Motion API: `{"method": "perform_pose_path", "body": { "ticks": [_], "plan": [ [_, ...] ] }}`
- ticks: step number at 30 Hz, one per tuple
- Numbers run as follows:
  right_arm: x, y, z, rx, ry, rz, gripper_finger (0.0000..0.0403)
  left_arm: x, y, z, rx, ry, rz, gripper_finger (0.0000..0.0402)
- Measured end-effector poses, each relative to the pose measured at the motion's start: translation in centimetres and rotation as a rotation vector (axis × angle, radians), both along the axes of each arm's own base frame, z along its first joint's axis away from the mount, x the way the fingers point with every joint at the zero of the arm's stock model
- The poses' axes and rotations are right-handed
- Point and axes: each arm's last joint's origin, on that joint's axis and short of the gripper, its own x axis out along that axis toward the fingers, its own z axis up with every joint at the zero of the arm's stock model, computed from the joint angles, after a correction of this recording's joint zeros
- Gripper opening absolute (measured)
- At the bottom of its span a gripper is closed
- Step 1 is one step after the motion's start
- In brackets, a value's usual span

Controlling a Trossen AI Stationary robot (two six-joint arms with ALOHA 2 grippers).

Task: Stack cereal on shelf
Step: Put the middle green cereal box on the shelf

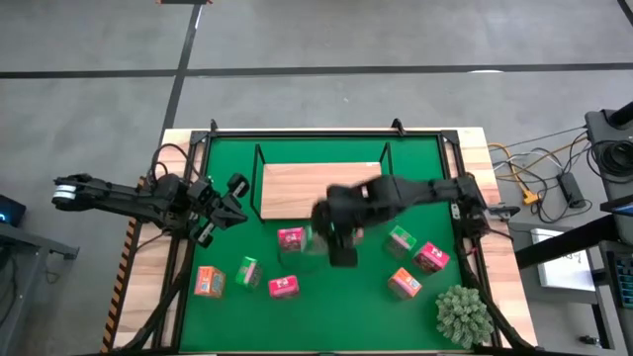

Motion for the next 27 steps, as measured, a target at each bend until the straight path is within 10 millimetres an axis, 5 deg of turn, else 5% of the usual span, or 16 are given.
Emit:
{"method": "perform_pose_path", "body": {
  "ticks": [8, 15, 21, 27],
  "plan": [
    [2.5, -10.5, -0.3, -0.185, -0.113, -0.046, 0.0134, -0.2, 0.0, 0.1, -0.002, -0.008, -0.002, 0.0000],
    [5.5, -19.4, -4.2, -0.118, -0.196, -0.068, 0.0130, -0.7, 0.0, 0.5, -0.007, -0.035, -0.007, 0.0000],
    [6.8, -23.1, -8.9, -0.004, -0.124, -0.076, 0.0127, -1.1, -0.1, 0.7, 0.010, -0.048, -0.065, 0.0000],
    [7.0, -23.8, -9.9, -0.018, -0.104, -0.059, 0.0133, -1.2, -0.2, 0.7, 0.018, -0.051, -0.080, 0.0000]
  ]
}}
